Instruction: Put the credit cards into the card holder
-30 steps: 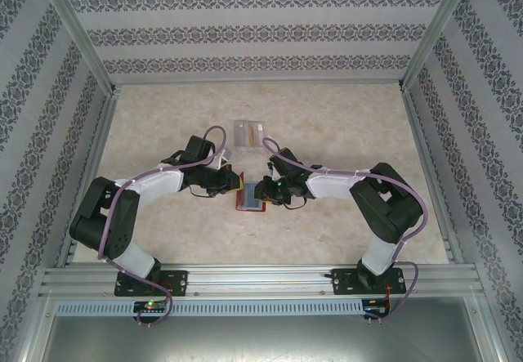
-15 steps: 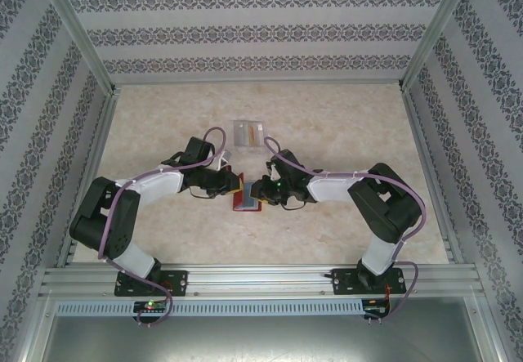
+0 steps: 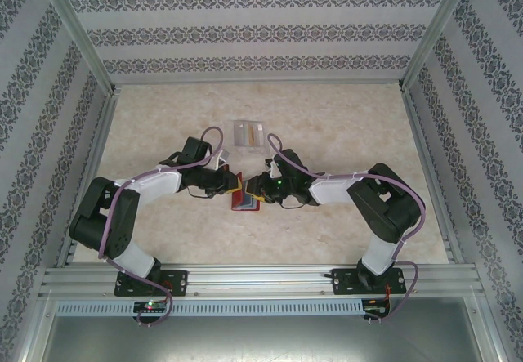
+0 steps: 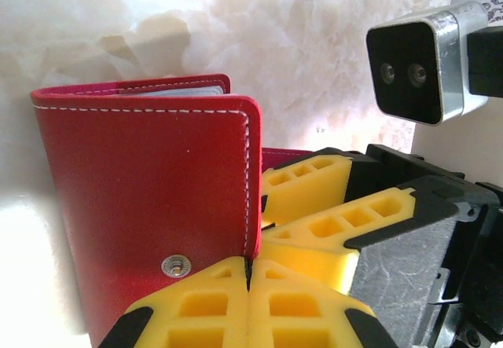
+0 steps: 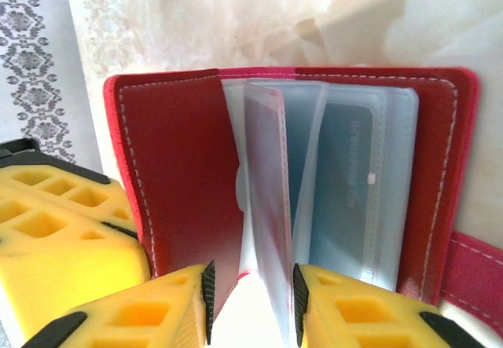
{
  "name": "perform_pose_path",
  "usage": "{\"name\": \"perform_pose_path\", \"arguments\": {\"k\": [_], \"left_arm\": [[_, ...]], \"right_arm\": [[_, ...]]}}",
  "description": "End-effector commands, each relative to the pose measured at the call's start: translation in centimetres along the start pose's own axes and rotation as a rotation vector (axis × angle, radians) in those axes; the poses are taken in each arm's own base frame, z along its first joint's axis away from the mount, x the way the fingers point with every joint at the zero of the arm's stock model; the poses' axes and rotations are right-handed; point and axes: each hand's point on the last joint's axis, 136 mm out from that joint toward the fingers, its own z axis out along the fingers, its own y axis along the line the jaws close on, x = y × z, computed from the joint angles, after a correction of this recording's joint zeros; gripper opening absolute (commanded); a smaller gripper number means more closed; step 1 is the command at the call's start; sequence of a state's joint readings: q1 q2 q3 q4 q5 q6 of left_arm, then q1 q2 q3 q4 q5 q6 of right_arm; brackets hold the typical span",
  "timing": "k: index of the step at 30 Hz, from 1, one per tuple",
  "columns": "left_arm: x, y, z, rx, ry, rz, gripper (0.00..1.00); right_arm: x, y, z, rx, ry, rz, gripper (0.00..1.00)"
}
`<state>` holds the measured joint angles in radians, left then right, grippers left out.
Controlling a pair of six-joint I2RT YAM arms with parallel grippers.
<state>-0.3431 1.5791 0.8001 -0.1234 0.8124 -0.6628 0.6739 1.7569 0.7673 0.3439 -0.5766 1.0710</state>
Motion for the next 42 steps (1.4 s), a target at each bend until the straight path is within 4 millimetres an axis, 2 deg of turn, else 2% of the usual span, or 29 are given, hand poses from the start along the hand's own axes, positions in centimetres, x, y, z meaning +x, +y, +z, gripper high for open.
{"name": "perform_pose_path", "arguments": {"k": [1,8,13,19,28,33,34,36,38,40,42], "left_arm": [[-0.2,0.4,-0.4,0.017,-0.013,-0.015,0.00],[-0.4,1.7,-1.4,0.046,-0.041,-0.043,0.00],[-0.2,2.5,-1.4,0.103,-0.063,-0.070,0.00],[-0.2,2.2,-1.3,0.140,-0.066,-0.069,0.00],[-0.6,0.5,-2.1,0.183,-0.078,-0.043,0.00],[-0.7,1.1,-2.3,0.140,-0.088,-0.080,0.00],[-0.8,1.1,-2.4,0.125,-0.092,-0.086,0.06],[-0.8,1.3,-3.1,0.086,-0.111,-0.095,0.31],[-0.9,1.2,-4.3,0.038,-0.152,-0.087,0.39],[-1.1,1.1,-5.8,-0.022,-0.200,-0.073,0.54],[-1.1,1.8,-7.3,-0.111,-0.248,-0.091,0.65]], "right_arm": [[0.0,0.3,0.3,-0.041,0.013,0.006,0.35],[0.0,1.7,0.8,-0.107,0.028,0.000,0.40],[0.0,2.3,1.2,-0.144,0.038,0.008,0.43],[0.4,1.4,1.6,-0.097,0.033,-0.006,0.43],[1.0,0.8,2.3,-0.047,0.053,-0.013,0.42],[1.0,0.6,2.5,-0.041,0.054,-0.012,0.37],[0.9,0.6,2.4,-0.034,0.052,-0.014,0.37],[0.9,0.6,2.3,-0.020,0.050,-0.025,0.37],[0.9,0.5,2.2,-0.006,0.050,-0.036,0.35],[0.8,0.5,2.2,0.006,0.051,-0.041,0.33],[0.8,0.5,2.4,0.010,0.057,-0.041,0.29]]}}
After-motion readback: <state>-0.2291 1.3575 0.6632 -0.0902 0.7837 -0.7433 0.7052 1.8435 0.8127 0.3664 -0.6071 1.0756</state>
